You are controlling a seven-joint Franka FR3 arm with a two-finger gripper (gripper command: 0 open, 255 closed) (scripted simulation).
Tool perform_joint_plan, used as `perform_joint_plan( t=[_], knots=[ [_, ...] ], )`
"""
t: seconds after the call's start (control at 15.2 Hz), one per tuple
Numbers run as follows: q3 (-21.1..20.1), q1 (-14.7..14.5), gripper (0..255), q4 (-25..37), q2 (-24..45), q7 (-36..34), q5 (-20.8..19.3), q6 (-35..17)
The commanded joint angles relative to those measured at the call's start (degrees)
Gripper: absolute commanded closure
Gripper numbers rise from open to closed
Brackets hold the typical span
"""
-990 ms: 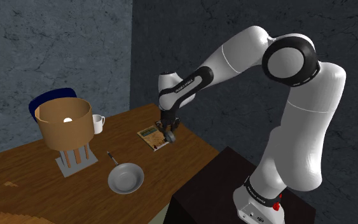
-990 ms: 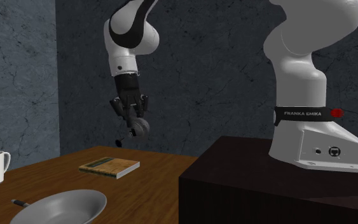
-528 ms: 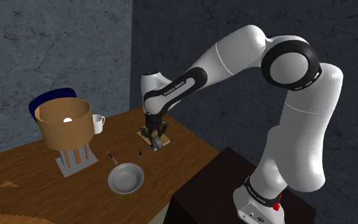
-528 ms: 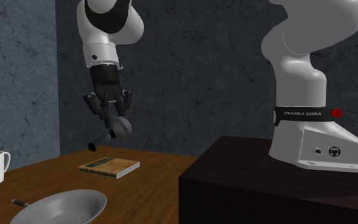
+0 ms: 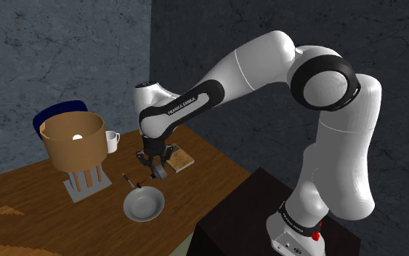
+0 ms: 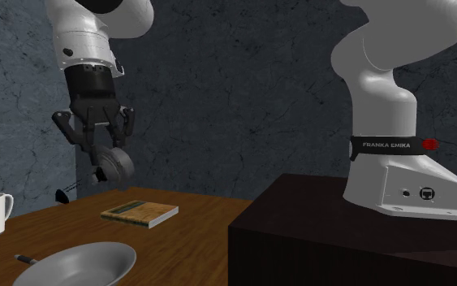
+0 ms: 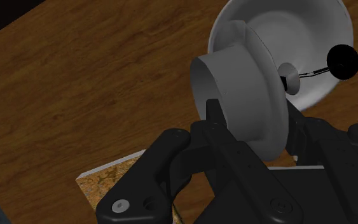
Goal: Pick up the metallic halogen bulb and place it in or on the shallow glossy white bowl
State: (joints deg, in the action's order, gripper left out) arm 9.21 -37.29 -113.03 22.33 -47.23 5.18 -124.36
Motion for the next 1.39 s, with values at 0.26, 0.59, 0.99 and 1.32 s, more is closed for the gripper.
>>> perform_joint_plan(
  t=[0.26, 0.59, 0.99, 1.32],
  knots=[
    [-0.97, -1.06, 255, 2.65, 3.54, -1.71, 0.66, -0.91],
    [-1.27, -0.85, 255, 2.46, 6.25, -1.34, 1.2, -3.78],
    [-1.69, -0.56, 255, 2.65, 9.73, -0.9, 1.84, -7.05],
    [-2.08, -0.28, 255, 3.15, 12.81, -0.54, 2.36, -9.61]
  ],
)
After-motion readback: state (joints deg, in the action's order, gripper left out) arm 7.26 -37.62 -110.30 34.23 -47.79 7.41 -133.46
